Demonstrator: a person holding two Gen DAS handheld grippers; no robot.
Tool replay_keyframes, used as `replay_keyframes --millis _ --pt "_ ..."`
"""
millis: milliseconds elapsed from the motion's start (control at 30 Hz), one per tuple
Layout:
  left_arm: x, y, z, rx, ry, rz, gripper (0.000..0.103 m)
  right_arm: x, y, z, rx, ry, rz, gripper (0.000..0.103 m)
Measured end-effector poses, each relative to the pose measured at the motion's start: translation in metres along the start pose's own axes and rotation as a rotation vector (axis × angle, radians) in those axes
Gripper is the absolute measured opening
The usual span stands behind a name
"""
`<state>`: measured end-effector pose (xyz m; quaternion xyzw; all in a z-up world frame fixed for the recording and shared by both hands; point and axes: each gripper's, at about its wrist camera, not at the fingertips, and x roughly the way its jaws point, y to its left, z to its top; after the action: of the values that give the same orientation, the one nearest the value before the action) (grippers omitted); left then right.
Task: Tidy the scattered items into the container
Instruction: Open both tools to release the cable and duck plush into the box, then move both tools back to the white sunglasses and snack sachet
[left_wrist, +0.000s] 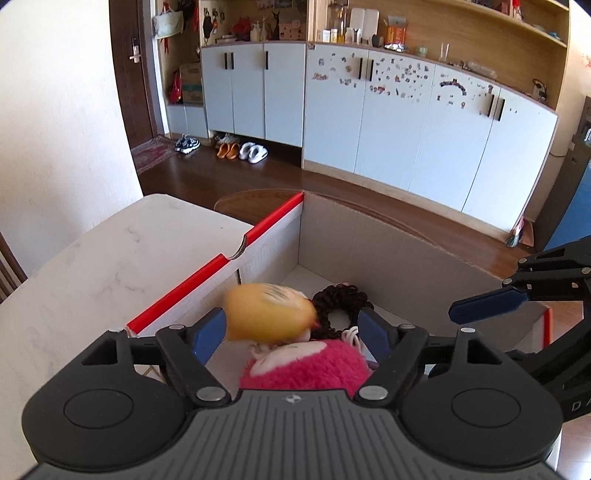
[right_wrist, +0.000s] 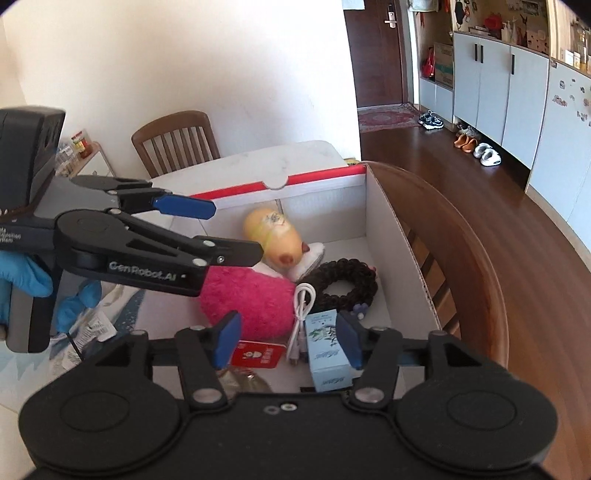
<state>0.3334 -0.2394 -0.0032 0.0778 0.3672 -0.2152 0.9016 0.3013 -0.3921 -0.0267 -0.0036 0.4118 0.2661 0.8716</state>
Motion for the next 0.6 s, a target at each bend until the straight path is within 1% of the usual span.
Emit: replay_keyframes --millis 167,300,367,433,600 --pt "-0.022 -0.003 -0.007 0.007 -0.035 -0.015 0.078 -0.012 0.013 -0.003 0.003 -0.028 -0.006 0.103" --pt "-0.045 -0.004 -0.014 0.016 -0.068 -0.013 0.078 -0.018 0.030 -0.004 -0.012 -0.041 -0.003 0.103" --pt "-0.060 -0.002 -0.021 0.016 -0.091 -0.004 0.079 -0.021 0.042 -0.004 -0.022 -0.049 0.001 0.103" --pt "-0.077 0.004 -0.026 0.014 -0.117 0.007 0.083 -0.024 0.055 -0.003 -0.031 -0.058 0.010 0.103" --pt "-0.119 0.030 -0.042 -0.017 -0.161 0.056 0.085 -0.029 0.098 -0.004 -0.077 -0.081 0.040 0.103"
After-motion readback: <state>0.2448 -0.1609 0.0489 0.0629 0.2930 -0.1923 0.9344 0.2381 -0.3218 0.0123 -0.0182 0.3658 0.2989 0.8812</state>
